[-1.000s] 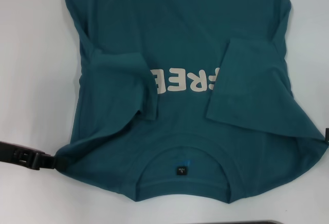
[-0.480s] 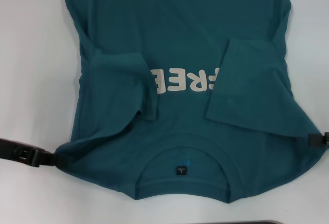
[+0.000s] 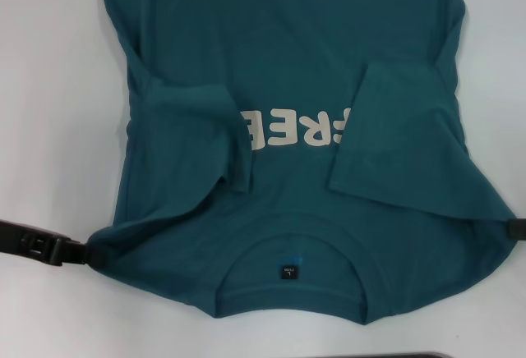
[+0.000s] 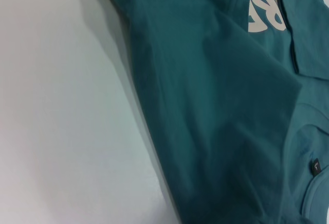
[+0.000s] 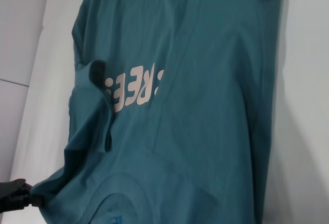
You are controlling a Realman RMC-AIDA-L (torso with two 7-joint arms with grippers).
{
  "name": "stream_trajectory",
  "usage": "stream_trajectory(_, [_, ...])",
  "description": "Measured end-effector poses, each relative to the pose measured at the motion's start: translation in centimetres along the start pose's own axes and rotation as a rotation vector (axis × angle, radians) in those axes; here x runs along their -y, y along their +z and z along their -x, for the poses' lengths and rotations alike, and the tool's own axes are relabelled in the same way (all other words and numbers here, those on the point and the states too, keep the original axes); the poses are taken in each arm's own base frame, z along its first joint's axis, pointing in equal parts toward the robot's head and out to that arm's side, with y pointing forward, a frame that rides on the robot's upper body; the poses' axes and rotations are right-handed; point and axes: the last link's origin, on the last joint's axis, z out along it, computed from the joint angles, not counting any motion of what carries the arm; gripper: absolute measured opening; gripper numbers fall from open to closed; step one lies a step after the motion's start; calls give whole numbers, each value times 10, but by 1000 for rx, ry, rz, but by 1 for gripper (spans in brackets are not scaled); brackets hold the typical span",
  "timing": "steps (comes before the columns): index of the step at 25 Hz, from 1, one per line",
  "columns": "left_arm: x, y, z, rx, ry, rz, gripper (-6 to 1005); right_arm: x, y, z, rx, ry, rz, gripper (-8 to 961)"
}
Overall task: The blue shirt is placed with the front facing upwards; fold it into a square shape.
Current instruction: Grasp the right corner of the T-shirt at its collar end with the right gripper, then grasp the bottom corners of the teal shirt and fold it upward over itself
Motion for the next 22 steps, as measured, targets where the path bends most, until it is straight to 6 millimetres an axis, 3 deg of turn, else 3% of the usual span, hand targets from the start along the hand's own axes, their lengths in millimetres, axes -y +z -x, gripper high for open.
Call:
stream_trajectory(3, [0, 0, -1, -2, 1, -3, 13, 0, 0, -1, -3, 0, 1, 166])
stream_trajectory(14, [1, 1, -1, -2, 0, -6, 14, -1, 4, -4, -8, -5, 11, 33])
stream_trajectory(22, [2, -3, 4, 9, -10, -1, 14, 6, -6, -15, 5, 18, -5, 34])
